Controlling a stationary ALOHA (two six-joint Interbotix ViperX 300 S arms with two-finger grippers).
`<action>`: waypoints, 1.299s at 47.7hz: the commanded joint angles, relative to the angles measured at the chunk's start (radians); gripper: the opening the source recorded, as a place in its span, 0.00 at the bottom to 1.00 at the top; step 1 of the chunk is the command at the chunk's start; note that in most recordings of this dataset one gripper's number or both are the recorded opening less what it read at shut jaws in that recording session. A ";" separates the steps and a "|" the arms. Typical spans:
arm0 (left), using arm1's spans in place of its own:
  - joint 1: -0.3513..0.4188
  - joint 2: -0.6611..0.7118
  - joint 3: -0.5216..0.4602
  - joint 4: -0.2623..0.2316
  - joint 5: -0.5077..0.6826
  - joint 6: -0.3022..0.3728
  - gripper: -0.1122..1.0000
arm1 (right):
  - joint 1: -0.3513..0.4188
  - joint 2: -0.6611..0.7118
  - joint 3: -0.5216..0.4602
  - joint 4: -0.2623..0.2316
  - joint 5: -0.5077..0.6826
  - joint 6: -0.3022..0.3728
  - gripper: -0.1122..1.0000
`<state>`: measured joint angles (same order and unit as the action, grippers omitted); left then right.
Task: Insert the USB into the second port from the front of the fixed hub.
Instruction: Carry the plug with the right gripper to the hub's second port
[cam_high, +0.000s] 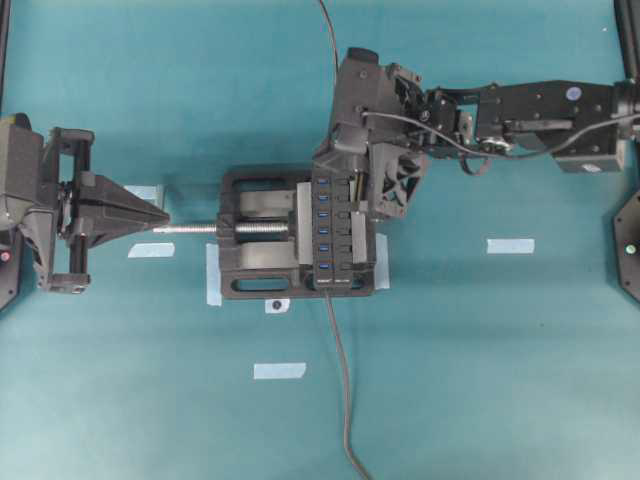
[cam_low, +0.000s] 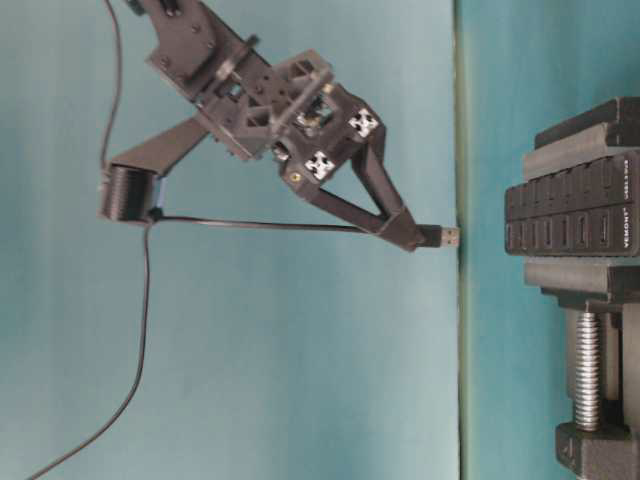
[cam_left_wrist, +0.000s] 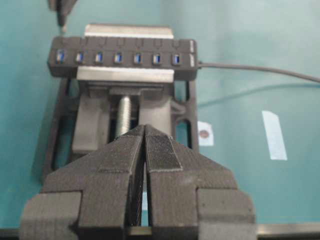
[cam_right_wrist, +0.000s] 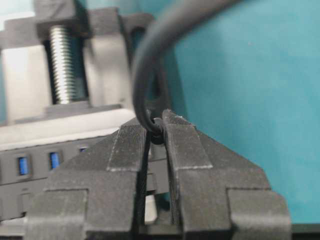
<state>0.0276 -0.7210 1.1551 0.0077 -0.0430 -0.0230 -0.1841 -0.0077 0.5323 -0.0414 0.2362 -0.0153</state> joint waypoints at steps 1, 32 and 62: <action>0.003 0.000 -0.011 0.002 -0.005 -0.002 0.10 | 0.009 -0.034 -0.025 0.003 0.000 0.006 0.15; 0.003 -0.002 -0.012 0.002 -0.005 -0.002 0.10 | 0.066 -0.040 -0.041 0.029 0.005 0.009 0.15; 0.003 -0.002 -0.011 0.002 -0.005 -0.002 0.10 | 0.141 -0.064 -0.037 0.041 0.055 0.054 0.15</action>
<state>0.0291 -0.7210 1.1551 0.0077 -0.0430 -0.0230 -0.0522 -0.0460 0.5047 0.0000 0.2945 0.0291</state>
